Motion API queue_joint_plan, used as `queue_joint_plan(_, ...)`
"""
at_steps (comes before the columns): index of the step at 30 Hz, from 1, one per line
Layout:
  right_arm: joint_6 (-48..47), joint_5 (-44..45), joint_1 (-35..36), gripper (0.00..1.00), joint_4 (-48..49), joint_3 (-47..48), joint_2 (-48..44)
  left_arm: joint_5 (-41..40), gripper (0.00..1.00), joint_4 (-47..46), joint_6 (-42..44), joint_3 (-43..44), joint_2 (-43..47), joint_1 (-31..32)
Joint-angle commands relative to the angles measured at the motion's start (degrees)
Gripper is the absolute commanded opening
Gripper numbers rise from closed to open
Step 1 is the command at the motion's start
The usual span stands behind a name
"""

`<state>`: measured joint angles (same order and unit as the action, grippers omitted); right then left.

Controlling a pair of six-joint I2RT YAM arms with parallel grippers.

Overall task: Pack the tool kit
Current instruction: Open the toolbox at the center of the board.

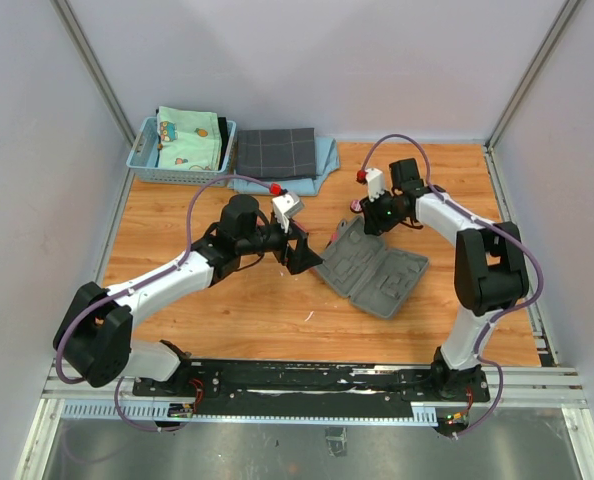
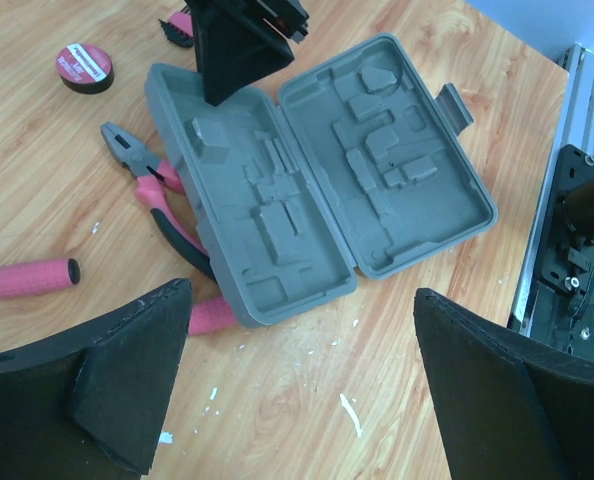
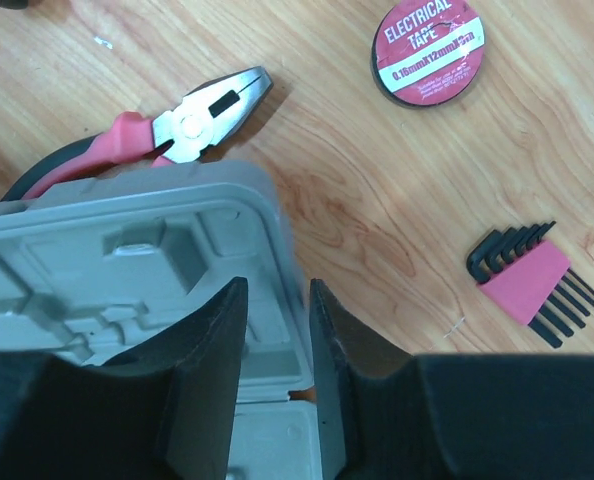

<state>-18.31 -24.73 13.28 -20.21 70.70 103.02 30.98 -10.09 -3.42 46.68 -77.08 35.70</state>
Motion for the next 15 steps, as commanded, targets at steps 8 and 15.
queue_joint_plan(8, -2.4, 0.1, 0.6, 0.23, -1.9, 4.0, 5.3, 1.1, 0.96, -1.0, -0.3, -0.4, 1.1, -0.7)
queue_joint_plan(15, -0.3, 0.5, 0.6, 0.01, -5.5, 7.5, 6.0, 1.3, 0.96, -1.1, -0.4, -0.4, 0.8, -0.9)
